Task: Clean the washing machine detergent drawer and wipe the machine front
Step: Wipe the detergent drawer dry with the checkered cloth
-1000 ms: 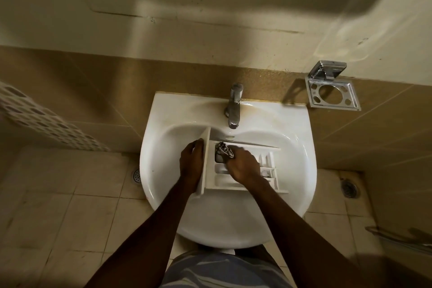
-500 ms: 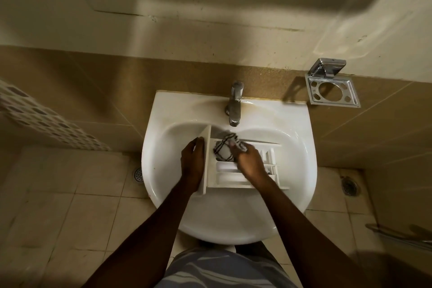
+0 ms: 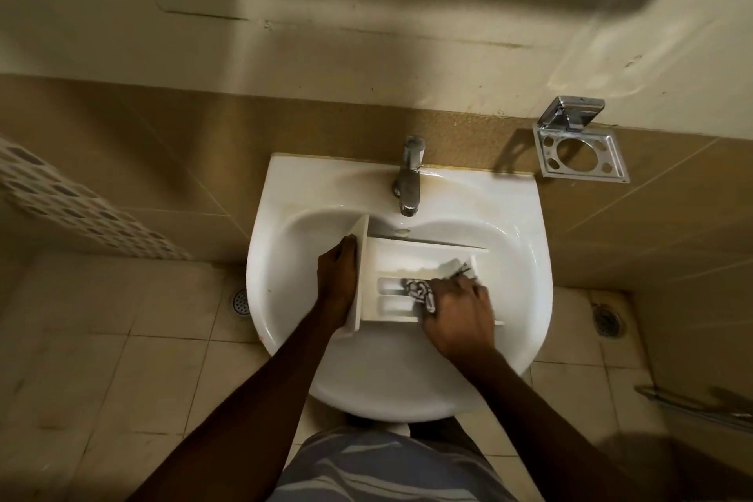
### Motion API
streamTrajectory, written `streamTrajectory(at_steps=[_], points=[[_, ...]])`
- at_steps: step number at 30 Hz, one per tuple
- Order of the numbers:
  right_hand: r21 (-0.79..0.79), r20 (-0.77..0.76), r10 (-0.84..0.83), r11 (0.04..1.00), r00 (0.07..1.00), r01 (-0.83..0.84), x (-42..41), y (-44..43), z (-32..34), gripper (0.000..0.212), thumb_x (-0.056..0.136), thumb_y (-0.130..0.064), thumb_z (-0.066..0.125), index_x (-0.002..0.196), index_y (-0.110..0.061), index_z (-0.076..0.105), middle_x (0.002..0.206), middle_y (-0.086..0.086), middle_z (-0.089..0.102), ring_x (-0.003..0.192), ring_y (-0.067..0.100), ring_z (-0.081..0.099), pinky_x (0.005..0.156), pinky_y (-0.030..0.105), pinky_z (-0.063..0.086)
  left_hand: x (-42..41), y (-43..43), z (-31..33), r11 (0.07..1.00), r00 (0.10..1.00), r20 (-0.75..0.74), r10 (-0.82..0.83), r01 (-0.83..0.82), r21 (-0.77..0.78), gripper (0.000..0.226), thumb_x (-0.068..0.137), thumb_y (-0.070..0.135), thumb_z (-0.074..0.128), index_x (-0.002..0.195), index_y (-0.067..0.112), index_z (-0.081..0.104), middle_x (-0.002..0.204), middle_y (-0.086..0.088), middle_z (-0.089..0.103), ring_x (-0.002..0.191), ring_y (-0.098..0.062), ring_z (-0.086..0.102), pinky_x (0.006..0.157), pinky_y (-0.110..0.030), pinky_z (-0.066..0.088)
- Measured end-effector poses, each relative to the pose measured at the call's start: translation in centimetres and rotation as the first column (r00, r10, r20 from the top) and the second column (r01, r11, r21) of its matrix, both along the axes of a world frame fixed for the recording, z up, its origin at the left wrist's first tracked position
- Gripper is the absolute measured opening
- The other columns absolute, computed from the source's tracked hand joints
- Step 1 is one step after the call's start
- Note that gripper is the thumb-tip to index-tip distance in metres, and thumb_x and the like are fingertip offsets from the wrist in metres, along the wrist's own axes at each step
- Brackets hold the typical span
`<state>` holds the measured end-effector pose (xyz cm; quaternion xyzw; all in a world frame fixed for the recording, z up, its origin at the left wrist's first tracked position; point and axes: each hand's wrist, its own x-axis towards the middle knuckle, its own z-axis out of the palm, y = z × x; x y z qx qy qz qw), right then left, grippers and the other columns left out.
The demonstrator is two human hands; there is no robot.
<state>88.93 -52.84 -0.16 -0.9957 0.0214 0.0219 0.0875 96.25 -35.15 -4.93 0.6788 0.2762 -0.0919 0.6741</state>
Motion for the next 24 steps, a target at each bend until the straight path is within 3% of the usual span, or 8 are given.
streamTrajectory(at_steps=[6, 10, 11, 12, 14, 16, 19, 24], points=[[-0.099, -0.378, -0.063, 0.995, 0.924, 0.027, 2.7, 3.5, 2.0, 0.036, 0.091, -0.041, 0.048, 0.112, -0.017, 0.065, 0.115, 0.008, 0.067, 0.126, 0.028, 0.043, 0.106, 0.044, 0.027, 0.0, -0.2, 0.1, 1.000, 1.000, -0.013, 0.005, -0.005, 0.007, 0.041, 0.096, 0.040, 0.054, 0.064, 0.018, 0.065, 0.066, -0.004, 0.063, 0.070, -0.025, 0.061, 0.070, -0.039, 0.052], [0.246, -0.395, -0.099, 0.947, 0.913, 0.209, 3.4, 4.7, 1.9, 0.030, 0.092, -0.040, 0.052, 0.102, -0.019, 0.070, 0.107, 0.010, 0.069, 0.110, 0.027, 0.054, 0.100, 0.042, 0.034, 0.0, -0.1, 0.2, 1.000, 1.000, -0.014, 0.012, -0.012, 0.005, 0.042, 0.097, 0.037, 0.054, 0.063, 0.015, 0.062, 0.063, -0.003, 0.060, 0.067, -0.022, 0.057, 0.067, -0.036, 0.049], [0.444, -0.431, -0.164, 0.817, 0.887, 0.367, 3.4, 3.6, 1.9, 0.029, 0.094, -0.040, 0.054, 0.098, -0.016, 0.071, 0.099, 0.012, 0.070, 0.097, 0.026, 0.059, 0.090, 0.039, 0.043, 0.0, -0.1, 0.3, 1.000, 1.000, -0.013, 0.013, -0.013, -0.009, 0.043, 0.097, 0.036, 0.054, 0.061, 0.014, 0.060, 0.059, -0.001, 0.056, 0.064, -0.020, 0.054, 0.065, -0.034, 0.046], [0.643, -0.503, -0.201, 0.562, 0.840, 0.520, 3.2, 2.6, 2.0, 0.029, 0.095, -0.038, 0.058, 0.098, -0.012, 0.071, 0.091, 0.014, 0.069, 0.084, 0.025, 0.060, 0.075, 0.036, 0.048, 0.0, -0.1, 0.5, 1.000, 1.000, -0.012, 0.013, -0.013, -0.019, 0.042, 0.098, 0.034, 0.054, 0.061, 0.014, 0.059, 0.056, 0.001, 0.054, 0.060, -0.018, 0.052, 0.062, -0.031, 0.044], [0.799, -0.525, -0.261, 0.176, 0.810, 0.575, 2.3, 1.2, 1.4, 0.033, 0.094, -0.032, 0.063, 0.105, -0.001, 0.069, 0.083, 0.020, 0.067, 0.074, 0.025, 0.058, 0.059, 0.031, 0.044, -0.1, -0.2, 0.6, 0.999, 1.000, -0.010, 0.013, -0.013, -0.029, 0.042, 0.100, 0.032, 0.053, 0.062, 0.014, 0.057, 0.055, 0.003, 0.051, 0.057, -0.015, 0.049, 0.061, -0.030, 0.042], [0.866, -0.297, -0.303, 0.314, 0.906, 0.389, 0.7, 1.5, 0.4, 0.036, 0.090, -0.036, 0.064, 0.104, -0.004, 0.071, 0.090, 0.015, 0.071, 0.080, 0.023, 0.063, 0.070, 0.033, 0.049, 0.0, -0.2, 0.4, 0.999, 1.000, -0.015, 0.019, -0.020, -0.031, 0.042, 0.100, 0.032, 0.054, 0.063, 0.012, 0.058, 0.057, 0.002, 0.053, 0.060, -0.017, 0.050, 0.063, -0.030, 0.043], [0.524, 0.106, -0.030, 0.851, 0.994, -0.030, -3.1, 3.5, -1.8, 0.038, 0.079, -0.019, 0.061, 0.116, -0.015, 0.068, 0.113, 0.003, 0.069, 0.109, 0.021, 0.056, 0.090, 0.036, 0.043, 0.1, -0.2, 0.4, 0.999, 0.999, -0.017, 0.028, -0.029, -0.028, 0.041, 0.099, 0.034, 0.055, 0.066, 0.011, 0.063, 0.062, -0.001, 0.058, 0.065, -0.019, 0.054, 0.065, -0.031, 0.045], [0.148, 0.072, 0.112, 0.982, 0.991, -0.122, -3.6, 1.5, -1.2, 0.046, 0.067, -0.021, 0.056, 0.111, -0.025, 0.069, 0.109, -0.004, 0.070, 0.109, 0.025, 0.056, 0.086, 0.036, 0.040, 0.0, -0.3, 0.6, 0.999, 0.999, -0.029, 0.033, -0.034, -0.028, 0.045, 0.099, 0.033, 0.055, 0.059, 0.015, 0.061, 0.058, 0.002, 0.056, 0.061, -0.016, 0.053, 0.063, -0.029, 0.044]])
